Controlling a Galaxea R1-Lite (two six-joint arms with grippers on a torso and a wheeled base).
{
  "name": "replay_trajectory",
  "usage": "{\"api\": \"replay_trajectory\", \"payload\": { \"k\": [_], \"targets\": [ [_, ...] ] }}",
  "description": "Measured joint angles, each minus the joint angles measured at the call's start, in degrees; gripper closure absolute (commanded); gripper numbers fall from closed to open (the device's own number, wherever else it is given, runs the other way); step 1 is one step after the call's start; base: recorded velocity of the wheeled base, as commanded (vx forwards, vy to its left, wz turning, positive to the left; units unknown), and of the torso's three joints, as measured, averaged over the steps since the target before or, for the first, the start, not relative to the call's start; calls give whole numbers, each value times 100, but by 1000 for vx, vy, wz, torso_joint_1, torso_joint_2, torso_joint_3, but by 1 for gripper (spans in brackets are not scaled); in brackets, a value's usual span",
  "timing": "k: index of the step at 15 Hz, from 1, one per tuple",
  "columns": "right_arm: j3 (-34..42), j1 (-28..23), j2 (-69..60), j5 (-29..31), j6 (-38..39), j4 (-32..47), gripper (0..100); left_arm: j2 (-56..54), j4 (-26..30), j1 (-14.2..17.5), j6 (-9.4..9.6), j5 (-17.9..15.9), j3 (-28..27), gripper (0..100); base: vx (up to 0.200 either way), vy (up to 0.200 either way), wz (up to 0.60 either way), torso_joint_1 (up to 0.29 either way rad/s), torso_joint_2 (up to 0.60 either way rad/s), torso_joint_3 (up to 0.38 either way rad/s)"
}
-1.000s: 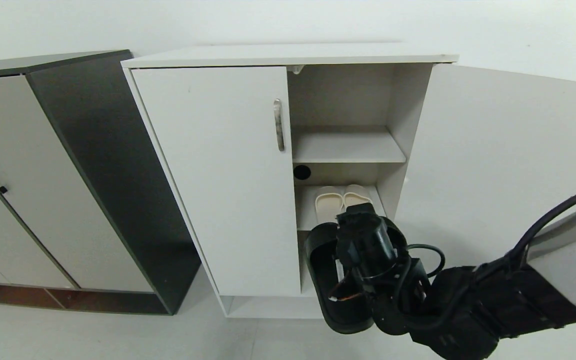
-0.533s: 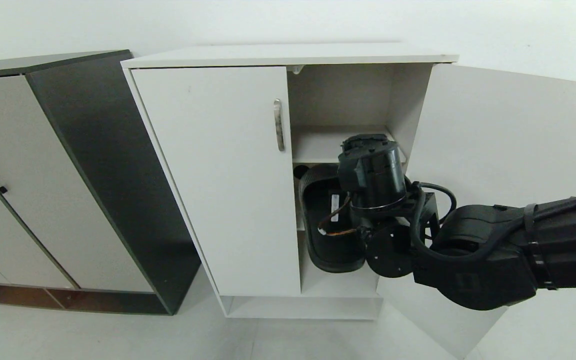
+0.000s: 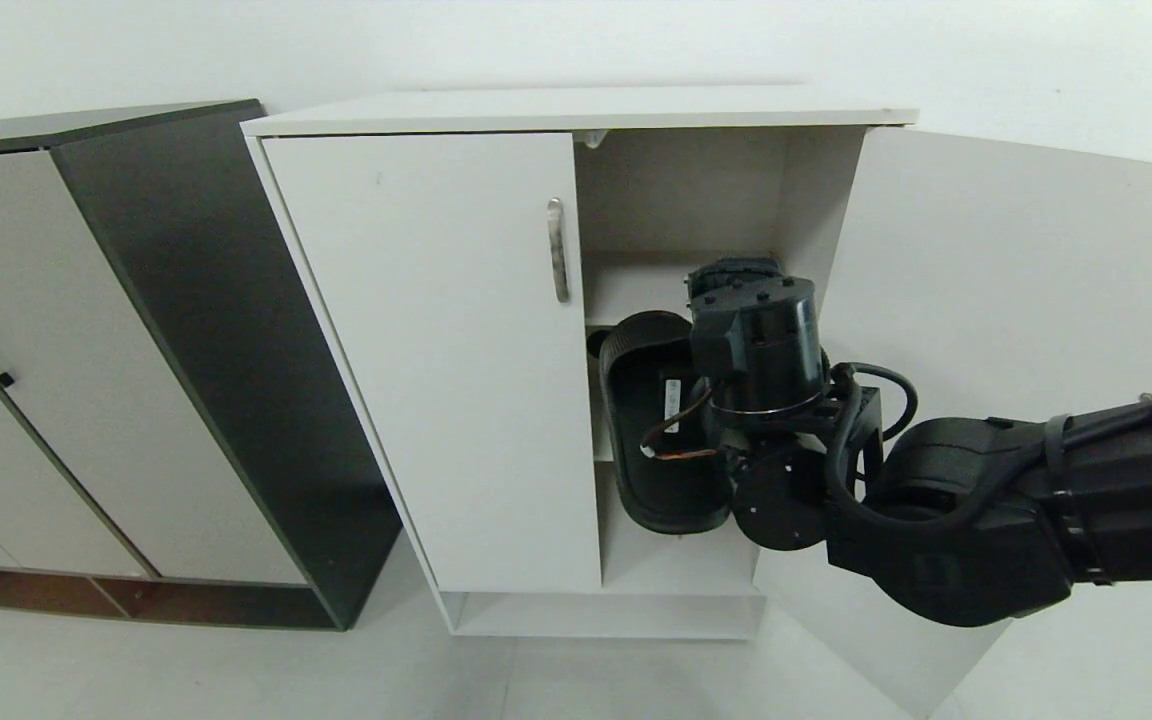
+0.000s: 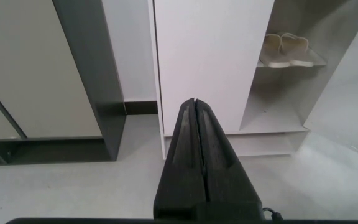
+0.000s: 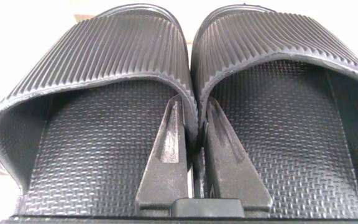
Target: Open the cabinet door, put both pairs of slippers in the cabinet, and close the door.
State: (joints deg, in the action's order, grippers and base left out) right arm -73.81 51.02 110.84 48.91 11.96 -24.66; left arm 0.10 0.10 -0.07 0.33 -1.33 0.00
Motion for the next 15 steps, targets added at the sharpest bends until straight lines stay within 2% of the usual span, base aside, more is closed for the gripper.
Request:
{"api": "replay_trajectory", "payload": {
  "k": [14, 15],
  "targets": [
    [-60, -163, -22, 0, -35, -144, 100, 0, 0, -4, 2, -9, 0, 100, 200, 0, 0, 0, 3, 1],
    [-30, -194, -22, 0, -35, -152, 100, 0, 0, 0, 2, -9, 0, 100, 0, 0, 0, 0, 0, 0]
  ]
}}
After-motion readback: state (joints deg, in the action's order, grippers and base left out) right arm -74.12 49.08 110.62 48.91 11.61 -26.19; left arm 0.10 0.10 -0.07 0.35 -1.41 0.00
